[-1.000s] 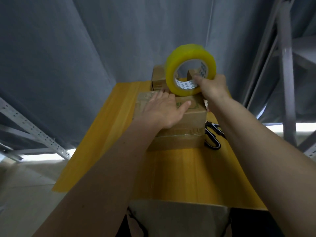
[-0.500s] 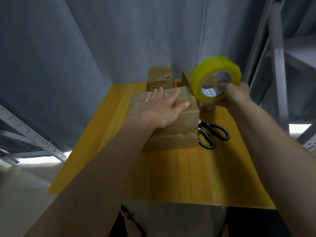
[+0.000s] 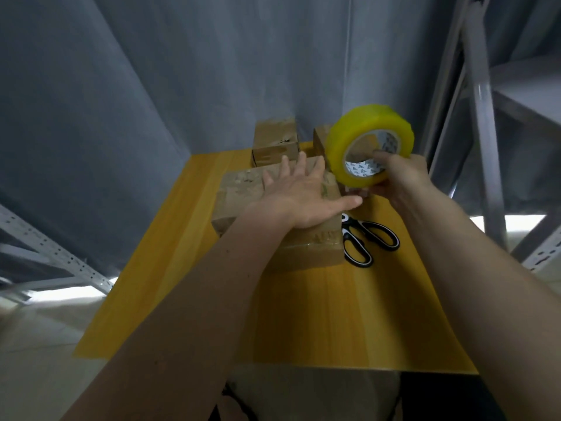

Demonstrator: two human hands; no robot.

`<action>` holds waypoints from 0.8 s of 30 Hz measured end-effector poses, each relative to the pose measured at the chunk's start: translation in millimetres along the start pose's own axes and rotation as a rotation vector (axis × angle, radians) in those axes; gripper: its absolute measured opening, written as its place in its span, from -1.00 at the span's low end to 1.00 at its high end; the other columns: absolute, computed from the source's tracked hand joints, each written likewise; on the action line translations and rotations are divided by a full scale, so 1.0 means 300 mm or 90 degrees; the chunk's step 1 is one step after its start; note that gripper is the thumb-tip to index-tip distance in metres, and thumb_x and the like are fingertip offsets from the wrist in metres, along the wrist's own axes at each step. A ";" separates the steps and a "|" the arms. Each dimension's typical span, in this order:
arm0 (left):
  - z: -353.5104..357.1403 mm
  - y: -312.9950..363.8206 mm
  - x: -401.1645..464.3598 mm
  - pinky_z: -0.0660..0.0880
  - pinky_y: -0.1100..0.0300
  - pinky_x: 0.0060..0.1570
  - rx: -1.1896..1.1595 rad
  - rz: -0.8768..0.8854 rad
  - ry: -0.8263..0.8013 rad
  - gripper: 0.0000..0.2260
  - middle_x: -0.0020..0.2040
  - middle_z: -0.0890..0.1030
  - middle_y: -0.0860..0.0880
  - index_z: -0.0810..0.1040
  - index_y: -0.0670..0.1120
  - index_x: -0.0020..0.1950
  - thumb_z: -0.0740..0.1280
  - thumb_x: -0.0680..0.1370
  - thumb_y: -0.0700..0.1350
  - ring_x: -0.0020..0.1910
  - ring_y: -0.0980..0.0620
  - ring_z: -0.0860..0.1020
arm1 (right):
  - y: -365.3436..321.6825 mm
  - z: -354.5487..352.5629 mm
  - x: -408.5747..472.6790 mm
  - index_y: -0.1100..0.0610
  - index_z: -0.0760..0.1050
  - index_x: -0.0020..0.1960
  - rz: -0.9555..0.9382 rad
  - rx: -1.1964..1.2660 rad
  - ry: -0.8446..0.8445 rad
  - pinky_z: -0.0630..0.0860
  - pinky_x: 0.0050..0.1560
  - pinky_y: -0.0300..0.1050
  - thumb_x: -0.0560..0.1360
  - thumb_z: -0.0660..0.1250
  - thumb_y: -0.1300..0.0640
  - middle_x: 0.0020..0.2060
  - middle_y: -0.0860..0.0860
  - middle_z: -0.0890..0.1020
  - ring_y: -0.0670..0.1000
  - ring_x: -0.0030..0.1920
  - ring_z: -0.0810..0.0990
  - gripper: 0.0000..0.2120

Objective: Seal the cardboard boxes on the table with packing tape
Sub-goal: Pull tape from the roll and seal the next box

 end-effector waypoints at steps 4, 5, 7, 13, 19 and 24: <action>-0.006 0.001 0.002 -0.25 -0.32 0.39 0.017 -0.024 -0.034 0.08 0.55 -0.34 -0.15 -0.30 0.19 0.53 0.19 0.24 0.59 0.51 -0.25 -0.32 | 0.006 0.001 0.002 0.08 0.42 -0.18 0.019 0.023 -0.007 0.62 -0.25 0.04 0.42 0.46 0.26 -0.21 0.06 0.61 0.08 -0.17 0.64 -0.78; -0.013 0.002 0.004 -0.25 -0.34 0.38 0.021 -0.035 -0.046 0.09 0.54 -0.35 -0.16 -0.31 0.21 0.52 0.22 0.23 0.58 0.50 -0.28 -0.32 | 0.008 0.003 0.002 0.10 0.44 -0.17 0.028 0.019 -0.013 0.61 -0.25 0.02 0.39 0.49 0.27 -0.20 0.07 0.62 0.08 -0.17 0.64 -0.77; -0.035 0.004 0.007 -0.23 -0.39 0.36 0.034 -0.060 -0.081 0.11 0.54 -0.35 -0.17 -0.33 0.24 0.51 0.29 0.21 0.55 0.50 -0.32 -0.32 | 0.015 0.009 0.002 0.17 0.49 -0.08 0.053 0.007 -0.031 0.62 -0.13 0.06 0.33 0.53 0.29 -0.13 0.11 0.64 0.12 -0.12 0.65 -0.74; -0.106 0.011 0.037 -0.13 -0.34 0.44 0.068 -0.073 -0.113 0.24 0.57 -0.09 -0.18 -0.20 0.12 0.57 0.43 0.13 0.49 0.53 -0.29 -0.10 | 0.027 0.020 -0.004 0.24 0.51 0.09 0.112 0.019 -0.055 0.55 -0.32 -0.04 0.41 0.46 0.30 -0.12 0.16 0.64 0.12 -0.22 0.62 -0.72; -0.085 -0.014 0.060 -0.15 -0.19 0.49 0.009 0.025 -0.075 0.21 0.59 -0.08 -0.12 -0.21 0.07 0.58 0.47 0.19 0.40 0.55 -0.18 -0.11 | 0.026 0.018 -0.004 0.19 0.45 0.10 0.154 0.070 -0.073 0.60 -0.41 -0.07 0.49 0.38 0.29 -0.11 0.14 0.63 0.09 -0.18 0.66 -0.79; -0.063 -0.056 0.025 0.05 -0.07 0.45 -0.070 0.069 0.021 0.17 0.56 0.06 -0.05 -0.09 0.07 0.59 0.49 0.18 0.38 0.51 -0.14 0.03 | -0.002 0.043 -0.026 0.15 0.43 -0.07 0.127 0.061 -0.060 0.59 -0.40 -0.06 0.49 0.37 0.31 -0.08 0.15 0.61 0.10 -0.16 0.65 -0.86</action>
Point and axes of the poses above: each hand's wrist, its own x-axis towards the middle knuckle, its own z-axis out of the palm, y = z × x, the point moved 1 cm from there along x, towards the middle knuckle
